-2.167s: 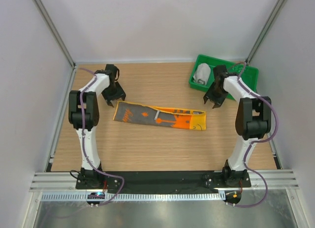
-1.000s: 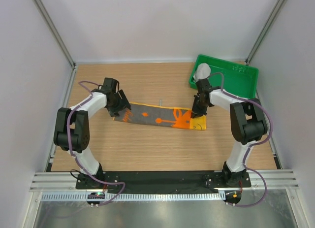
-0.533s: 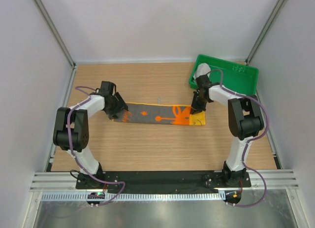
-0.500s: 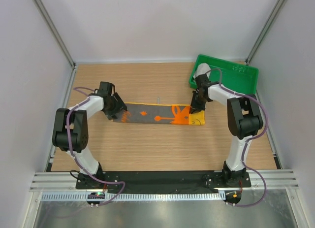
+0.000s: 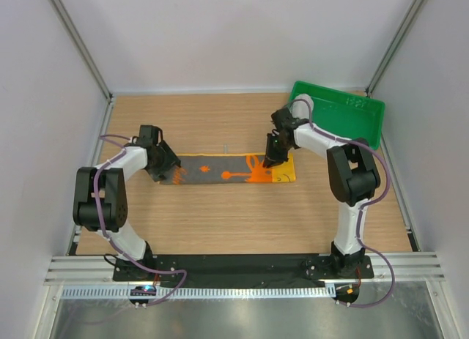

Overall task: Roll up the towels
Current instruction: Fold the towel

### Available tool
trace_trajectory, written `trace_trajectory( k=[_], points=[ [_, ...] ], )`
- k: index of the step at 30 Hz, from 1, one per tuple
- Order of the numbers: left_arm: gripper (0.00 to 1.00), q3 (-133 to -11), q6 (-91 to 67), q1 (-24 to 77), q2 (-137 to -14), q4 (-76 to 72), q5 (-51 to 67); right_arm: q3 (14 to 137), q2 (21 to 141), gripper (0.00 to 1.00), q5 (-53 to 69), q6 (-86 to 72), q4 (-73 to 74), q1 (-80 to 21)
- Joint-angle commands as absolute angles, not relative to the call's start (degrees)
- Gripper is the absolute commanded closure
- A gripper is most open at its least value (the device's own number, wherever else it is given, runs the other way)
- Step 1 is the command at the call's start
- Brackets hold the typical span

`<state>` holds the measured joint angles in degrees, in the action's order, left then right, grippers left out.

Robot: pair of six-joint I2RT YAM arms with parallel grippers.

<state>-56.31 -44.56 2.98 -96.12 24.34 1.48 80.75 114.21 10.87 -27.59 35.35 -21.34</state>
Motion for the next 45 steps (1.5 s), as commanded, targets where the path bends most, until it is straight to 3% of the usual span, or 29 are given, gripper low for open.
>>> trace_trajectory(
  k=[1,11,19,34,45],
  points=[
    [0.31,-55.28,-43.51,2.55,-95.01,25.75,-0.79,80.51,107.41,0.76,22.12,-31.80,28.34,-27.13],
    [0.31,-56.08,-42.80,4.66,-89.47,28.30,-3.69,89.81,122.15,0.90,40.15,-42.27,12.66,-39.19],
    [0.32,-54.40,-42.71,4.75,-91.58,26.81,-3.25,97.64,132.53,0.94,43.24,-45.35,9.85,-42.01],
    [0.33,-54.14,-42.36,4.57,-95.80,25.58,-5.36,95.45,136.67,0.96,43.94,-41.23,11.51,-40.87],
    [0.34,-54.40,-41.66,4.57,-96.33,25.75,-6.15,88.51,132.81,0.95,46.58,-35.87,13.88,-37.44]
  ],
)
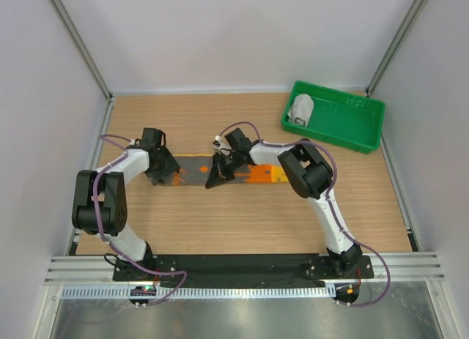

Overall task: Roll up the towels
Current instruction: Fold the towel

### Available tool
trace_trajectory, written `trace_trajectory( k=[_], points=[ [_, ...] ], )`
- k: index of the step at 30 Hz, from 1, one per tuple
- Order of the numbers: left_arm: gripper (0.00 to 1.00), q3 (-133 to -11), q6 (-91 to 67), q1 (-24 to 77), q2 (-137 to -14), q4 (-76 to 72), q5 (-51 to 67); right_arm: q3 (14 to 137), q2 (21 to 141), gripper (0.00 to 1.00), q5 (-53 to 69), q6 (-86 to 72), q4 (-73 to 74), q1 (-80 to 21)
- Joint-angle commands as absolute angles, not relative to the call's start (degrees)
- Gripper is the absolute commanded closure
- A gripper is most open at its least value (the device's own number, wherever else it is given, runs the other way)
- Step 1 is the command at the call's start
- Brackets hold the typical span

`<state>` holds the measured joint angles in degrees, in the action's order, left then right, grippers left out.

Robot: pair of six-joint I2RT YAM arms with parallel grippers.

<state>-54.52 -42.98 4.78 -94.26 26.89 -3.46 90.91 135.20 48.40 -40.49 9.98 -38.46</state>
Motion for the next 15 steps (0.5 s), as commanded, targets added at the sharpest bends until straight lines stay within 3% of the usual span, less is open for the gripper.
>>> trace_trajectory(
  k=[1,15],
  points=[
    [0.34,-54.40,-41.66,4.66,-96.33,25.66,-6.24,88.24,131.76,0.95,46.67,-35.16,14.50,-37.44],
    [0.36,-55.20,-40.96,4.66,-96.86,25.75,-6.85,78.14,127.01,0.94,57.04,-27.17,15.37,-28.83]
  ],
)
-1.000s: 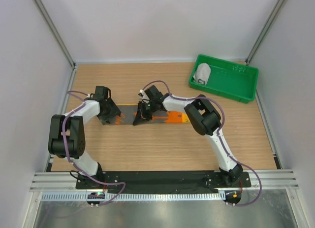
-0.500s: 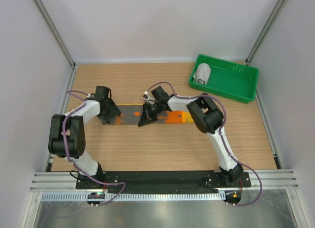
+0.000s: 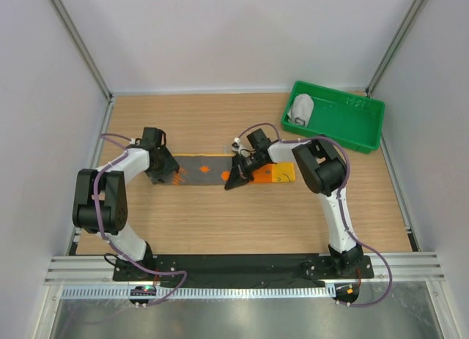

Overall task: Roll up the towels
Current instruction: Fold the towel

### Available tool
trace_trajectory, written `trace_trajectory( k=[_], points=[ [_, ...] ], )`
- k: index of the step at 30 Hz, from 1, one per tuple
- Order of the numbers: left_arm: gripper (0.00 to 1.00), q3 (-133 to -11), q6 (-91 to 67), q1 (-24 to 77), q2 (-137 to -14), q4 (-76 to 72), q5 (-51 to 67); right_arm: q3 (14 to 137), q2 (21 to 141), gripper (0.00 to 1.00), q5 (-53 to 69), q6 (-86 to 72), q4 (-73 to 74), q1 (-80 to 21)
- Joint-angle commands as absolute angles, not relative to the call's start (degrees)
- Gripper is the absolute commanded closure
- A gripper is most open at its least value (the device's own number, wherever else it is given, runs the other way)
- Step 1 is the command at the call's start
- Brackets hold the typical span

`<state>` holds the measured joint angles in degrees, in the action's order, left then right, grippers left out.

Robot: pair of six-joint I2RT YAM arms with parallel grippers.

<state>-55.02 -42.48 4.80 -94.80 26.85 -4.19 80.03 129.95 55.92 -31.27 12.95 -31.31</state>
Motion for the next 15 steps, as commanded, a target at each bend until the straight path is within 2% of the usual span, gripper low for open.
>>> trace_trajectory(
  k=[1,15],
  points=[
    [0.36,-55.11,-40.87,4.57,-96.86,25.93,-6.94,77.70,126.74,0.94,57.39,-26.38,15.90,-28.22],
    [0.37,-55.63,-40.25,4.57,-96.86,26.63,-8.44,68.91,122.35,0.92,57.40,-27.25,15.19,-21.71]
  ],
)
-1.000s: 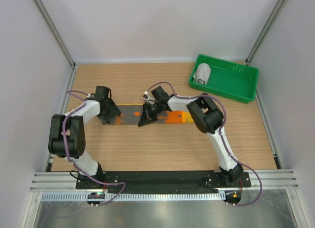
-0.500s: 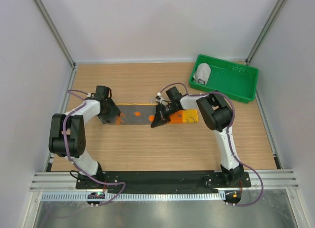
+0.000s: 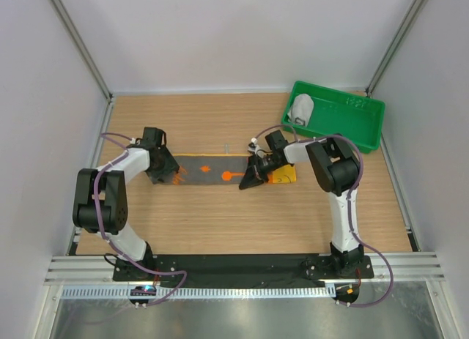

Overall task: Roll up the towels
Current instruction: Fold the towel

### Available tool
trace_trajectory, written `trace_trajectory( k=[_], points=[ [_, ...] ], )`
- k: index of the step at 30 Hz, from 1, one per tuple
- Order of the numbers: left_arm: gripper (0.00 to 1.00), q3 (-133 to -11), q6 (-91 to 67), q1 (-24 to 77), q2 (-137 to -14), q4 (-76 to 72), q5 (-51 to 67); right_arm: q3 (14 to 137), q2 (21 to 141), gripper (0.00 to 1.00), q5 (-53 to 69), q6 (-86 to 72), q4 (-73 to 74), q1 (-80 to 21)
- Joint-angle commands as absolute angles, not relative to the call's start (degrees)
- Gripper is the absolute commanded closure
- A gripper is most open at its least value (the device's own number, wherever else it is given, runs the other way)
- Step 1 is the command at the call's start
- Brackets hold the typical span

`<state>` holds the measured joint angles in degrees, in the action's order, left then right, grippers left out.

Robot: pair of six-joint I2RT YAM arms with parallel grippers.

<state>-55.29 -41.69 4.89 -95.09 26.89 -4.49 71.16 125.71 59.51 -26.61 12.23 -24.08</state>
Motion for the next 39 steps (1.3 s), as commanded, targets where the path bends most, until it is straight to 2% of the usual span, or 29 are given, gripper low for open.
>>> trace_trajectory(
  k=[1,9,11,14,17,19,24,26,33,39],
  points=[
    [0.37,-55.63,-40.25,4.57,-96.86,26.63,-8.52,68.73,121.56,0.92,55.48,-26.99,16.08,-20.84],
    [0.37,-55.81,-40.17,4.57,-95.98,26.81,-8.44,70.75,112.34,0.89,47.47,-24.26,26.88,-19.86],
    [0.37,-55.81,-40.25,4.48,-95.63,26.81,-8.09,70.84,109.88,0.86,45.97,-24.70,27.51,-19.86],
    [0.37,-55.90,-40.25,4.57,-94.84,27.07,-7.39,71.01,103.29,0.75,43.08,-25.84,28.74,-19.86],
    [0.36,-56.69,-40.52,4.57,-93.69,27.60,-6.16,70.32,95.73,0.70,33.87,-27.50,30.41,-19.95],
    [0.34,-57.56,-40.61,4.57,-92.73,28.30,-4.23,67.78,91.43,0.70,21.58,-32.31,29.89,-19.95],
    [0.31,-60.63,-40.43,4.57,-88.87,31.45,-0.45,54.69,76.84,0.69,6.27,-37.70,28.65,-19.86],
    [0.30,-62.04,-40.17,4.57,-86.93,32.69,2.17,50.48,73.40,0.63,0.81,-40.24,29.44,-19.78],
    [0.27,-72.24,-34.91,4.48,-83.15,42.87,9.31,42.90,68.29,0.58,-0.71,-43.86,25.06,-16.97],
    [0.25,-75.16,-27.26,4.57,-78.32,50.27,4.49,42.63,74.78,0.53,3.95,-44.30,21.10,-13.98]
  ],
)
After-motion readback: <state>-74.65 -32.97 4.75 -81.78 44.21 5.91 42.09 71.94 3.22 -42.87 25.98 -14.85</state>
